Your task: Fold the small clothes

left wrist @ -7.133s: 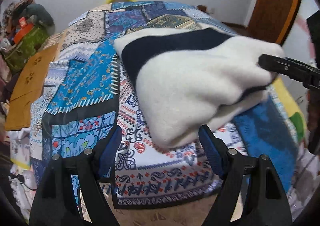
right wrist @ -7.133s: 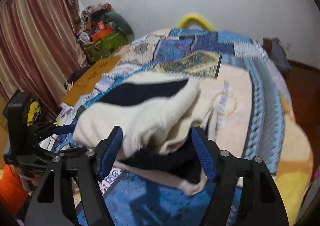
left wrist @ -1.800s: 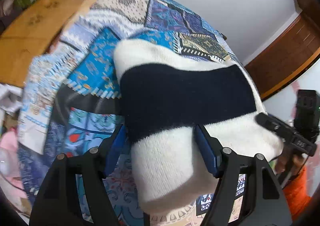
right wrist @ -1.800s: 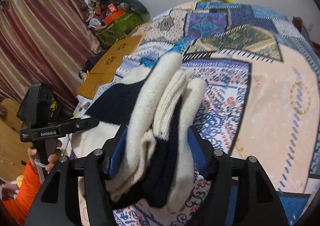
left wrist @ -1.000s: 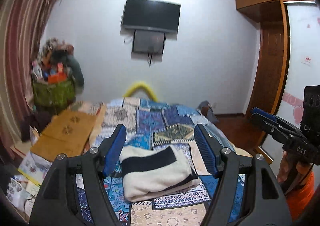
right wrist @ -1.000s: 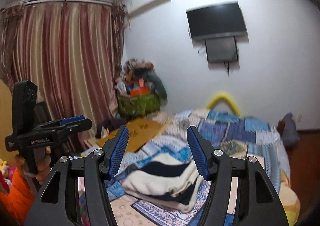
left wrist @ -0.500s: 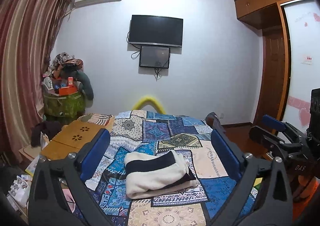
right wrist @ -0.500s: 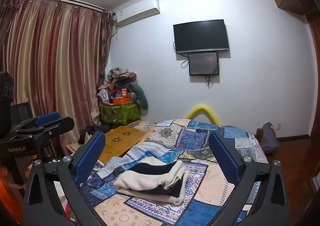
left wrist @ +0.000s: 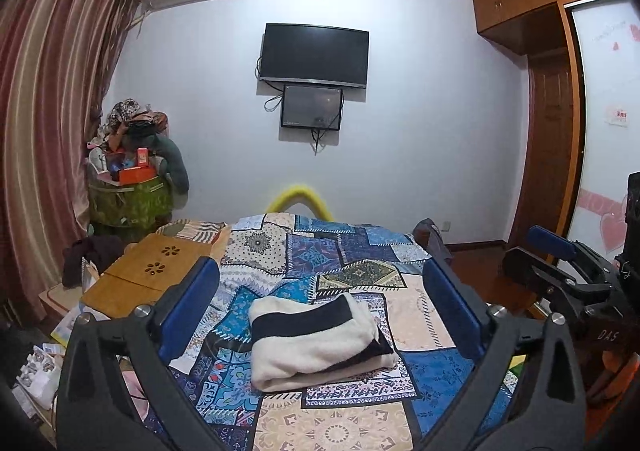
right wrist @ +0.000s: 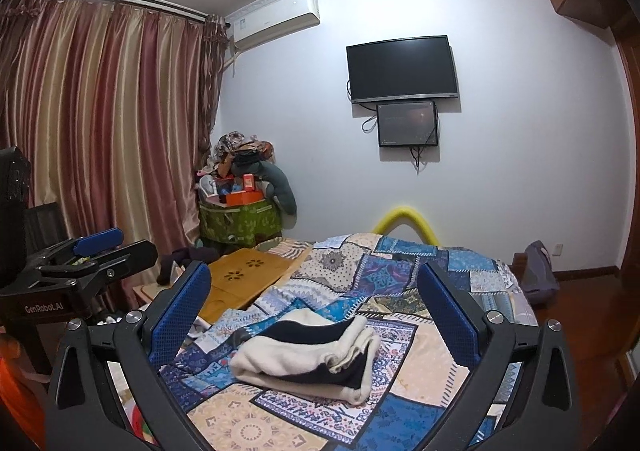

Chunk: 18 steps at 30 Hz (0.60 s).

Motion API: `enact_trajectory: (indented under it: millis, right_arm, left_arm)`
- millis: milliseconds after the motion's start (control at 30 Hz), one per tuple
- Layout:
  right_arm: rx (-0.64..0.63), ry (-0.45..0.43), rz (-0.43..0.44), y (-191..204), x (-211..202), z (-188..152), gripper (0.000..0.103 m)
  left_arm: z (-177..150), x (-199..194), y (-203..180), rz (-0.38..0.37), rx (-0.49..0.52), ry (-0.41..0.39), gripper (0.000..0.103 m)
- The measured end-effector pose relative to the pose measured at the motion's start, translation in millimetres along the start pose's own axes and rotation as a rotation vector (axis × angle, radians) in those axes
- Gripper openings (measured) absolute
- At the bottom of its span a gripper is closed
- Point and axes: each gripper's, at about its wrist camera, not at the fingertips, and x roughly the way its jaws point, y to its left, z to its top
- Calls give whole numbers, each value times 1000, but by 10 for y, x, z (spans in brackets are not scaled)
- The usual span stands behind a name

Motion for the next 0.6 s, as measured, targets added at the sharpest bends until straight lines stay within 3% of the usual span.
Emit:
enact_trajectory:
  millis: [600]
  right_arm:
    - [19, 28, -14, -33, 11, -25, 102]
  left_arm:
    - [-29, 117, 95, 4, -32, 35, 103]
